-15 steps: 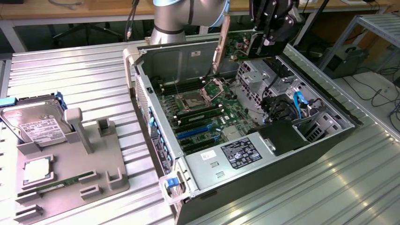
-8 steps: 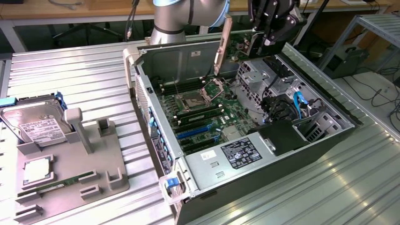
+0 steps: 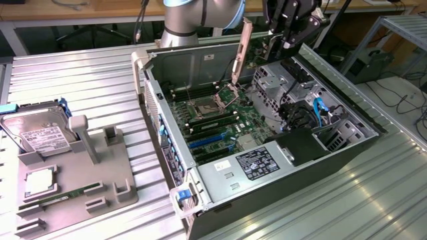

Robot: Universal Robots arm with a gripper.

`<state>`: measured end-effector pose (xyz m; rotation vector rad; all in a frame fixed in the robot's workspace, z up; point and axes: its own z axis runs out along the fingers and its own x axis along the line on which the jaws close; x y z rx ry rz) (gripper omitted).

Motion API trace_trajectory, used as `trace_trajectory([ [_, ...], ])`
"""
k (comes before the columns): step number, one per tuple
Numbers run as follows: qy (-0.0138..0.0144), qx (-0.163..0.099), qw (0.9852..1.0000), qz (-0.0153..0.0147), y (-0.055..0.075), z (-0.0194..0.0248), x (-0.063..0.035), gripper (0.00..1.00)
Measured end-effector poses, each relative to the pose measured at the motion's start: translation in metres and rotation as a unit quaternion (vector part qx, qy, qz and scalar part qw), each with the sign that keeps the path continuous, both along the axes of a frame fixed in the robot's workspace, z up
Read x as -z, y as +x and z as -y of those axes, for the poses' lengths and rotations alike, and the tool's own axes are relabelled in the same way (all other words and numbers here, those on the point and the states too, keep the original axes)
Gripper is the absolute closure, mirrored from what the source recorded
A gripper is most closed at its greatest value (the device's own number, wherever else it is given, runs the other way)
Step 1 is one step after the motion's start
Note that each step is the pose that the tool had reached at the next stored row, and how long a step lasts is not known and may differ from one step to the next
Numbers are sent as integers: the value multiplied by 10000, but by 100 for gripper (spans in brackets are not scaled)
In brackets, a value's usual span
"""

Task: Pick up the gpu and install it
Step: 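Insert the gpu into the slot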

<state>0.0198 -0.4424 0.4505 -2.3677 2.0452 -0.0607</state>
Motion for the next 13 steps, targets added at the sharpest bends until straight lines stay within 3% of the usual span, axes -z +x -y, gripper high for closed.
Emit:
trace_trajectory([
  [13,-1,181,9998,0,-5,-1,205,72],
])
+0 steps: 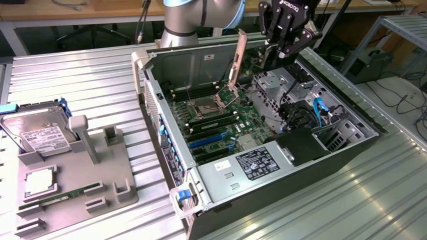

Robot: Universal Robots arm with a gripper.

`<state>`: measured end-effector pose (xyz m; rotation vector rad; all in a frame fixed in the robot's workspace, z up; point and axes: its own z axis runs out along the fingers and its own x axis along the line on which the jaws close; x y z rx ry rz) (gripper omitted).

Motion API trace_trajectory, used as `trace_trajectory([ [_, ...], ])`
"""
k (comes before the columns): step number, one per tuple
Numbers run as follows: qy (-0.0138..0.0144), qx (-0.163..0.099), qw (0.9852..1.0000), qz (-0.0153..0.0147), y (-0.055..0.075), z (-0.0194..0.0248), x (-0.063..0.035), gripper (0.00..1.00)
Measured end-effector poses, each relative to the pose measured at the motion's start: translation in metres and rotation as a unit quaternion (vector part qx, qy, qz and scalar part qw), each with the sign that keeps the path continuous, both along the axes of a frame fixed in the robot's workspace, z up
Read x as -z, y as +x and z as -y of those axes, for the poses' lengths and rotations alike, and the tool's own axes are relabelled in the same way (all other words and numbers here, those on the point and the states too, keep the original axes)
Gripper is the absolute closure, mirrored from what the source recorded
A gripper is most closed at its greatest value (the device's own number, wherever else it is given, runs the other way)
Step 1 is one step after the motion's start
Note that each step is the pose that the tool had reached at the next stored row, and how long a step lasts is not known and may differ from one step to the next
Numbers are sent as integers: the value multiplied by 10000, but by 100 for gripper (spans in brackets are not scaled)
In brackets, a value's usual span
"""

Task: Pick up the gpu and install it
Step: 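Insert the gpu into the slot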

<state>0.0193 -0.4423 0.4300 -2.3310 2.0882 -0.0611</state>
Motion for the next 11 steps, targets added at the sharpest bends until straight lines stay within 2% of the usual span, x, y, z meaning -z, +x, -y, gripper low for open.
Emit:
trace_trajectory([
  [11,1,7,10000,0,-51,0,62,72],
])
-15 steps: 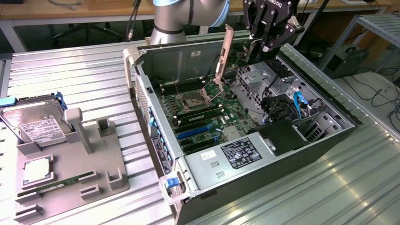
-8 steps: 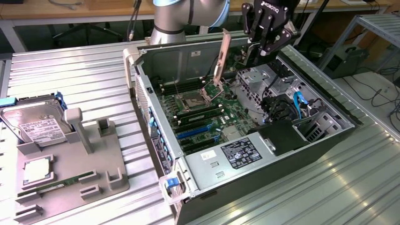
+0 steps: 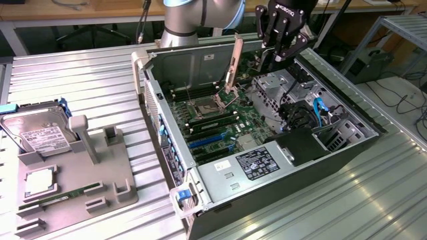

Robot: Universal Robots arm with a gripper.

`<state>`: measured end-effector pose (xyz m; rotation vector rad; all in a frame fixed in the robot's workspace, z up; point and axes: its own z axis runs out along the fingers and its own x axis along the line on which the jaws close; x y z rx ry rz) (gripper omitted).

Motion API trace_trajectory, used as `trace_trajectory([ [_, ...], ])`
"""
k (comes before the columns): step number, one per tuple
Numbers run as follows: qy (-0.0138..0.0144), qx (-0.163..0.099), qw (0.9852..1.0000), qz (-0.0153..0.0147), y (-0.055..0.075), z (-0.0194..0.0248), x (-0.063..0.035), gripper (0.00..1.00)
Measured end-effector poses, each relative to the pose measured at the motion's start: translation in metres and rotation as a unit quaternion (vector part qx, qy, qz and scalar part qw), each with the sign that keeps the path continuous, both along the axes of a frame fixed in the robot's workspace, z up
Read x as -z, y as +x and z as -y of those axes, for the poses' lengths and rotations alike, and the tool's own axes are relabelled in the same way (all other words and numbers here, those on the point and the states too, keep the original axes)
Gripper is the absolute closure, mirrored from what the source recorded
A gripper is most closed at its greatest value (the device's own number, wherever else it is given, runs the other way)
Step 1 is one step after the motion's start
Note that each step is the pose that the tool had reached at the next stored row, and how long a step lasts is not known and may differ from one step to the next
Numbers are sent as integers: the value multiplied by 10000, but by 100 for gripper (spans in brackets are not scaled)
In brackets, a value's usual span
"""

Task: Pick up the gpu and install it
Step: 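Insert the gpu into the slot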

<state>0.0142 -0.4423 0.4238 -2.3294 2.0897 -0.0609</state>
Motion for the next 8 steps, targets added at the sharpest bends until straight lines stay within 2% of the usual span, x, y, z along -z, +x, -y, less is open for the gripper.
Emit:
trace_trajectory([
  [8,0,0,10000,0,-65,0,51,72],
])
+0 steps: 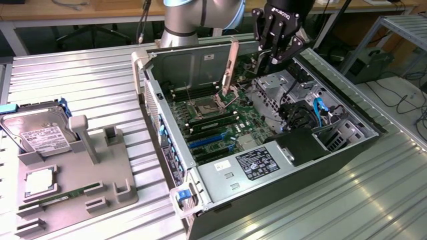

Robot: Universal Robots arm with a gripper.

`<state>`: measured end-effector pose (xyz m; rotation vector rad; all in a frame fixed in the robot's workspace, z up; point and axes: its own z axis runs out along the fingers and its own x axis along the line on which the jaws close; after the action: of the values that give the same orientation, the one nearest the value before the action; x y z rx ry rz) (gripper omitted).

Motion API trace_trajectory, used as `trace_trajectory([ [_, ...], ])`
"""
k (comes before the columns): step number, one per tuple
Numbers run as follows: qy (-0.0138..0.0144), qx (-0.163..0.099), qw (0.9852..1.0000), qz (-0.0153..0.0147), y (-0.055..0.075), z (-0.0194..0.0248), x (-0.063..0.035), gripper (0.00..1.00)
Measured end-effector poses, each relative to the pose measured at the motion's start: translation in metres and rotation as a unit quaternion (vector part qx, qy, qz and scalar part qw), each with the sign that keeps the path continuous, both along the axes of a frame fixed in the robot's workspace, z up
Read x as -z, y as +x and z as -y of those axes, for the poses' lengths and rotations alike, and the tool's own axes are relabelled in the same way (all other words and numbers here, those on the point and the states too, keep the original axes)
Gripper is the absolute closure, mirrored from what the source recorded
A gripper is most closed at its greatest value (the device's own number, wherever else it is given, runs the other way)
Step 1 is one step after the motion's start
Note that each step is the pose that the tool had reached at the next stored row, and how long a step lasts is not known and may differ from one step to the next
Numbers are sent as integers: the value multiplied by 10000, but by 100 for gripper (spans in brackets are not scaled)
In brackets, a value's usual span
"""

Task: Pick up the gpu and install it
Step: 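Insert the gpu into the slot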

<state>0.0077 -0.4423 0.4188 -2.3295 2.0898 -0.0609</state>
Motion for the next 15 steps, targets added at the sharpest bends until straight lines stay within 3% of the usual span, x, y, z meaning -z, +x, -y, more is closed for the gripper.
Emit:
trace_trajectory([
  [15,-6,0,10000,-2,-11,0,219,72],
])
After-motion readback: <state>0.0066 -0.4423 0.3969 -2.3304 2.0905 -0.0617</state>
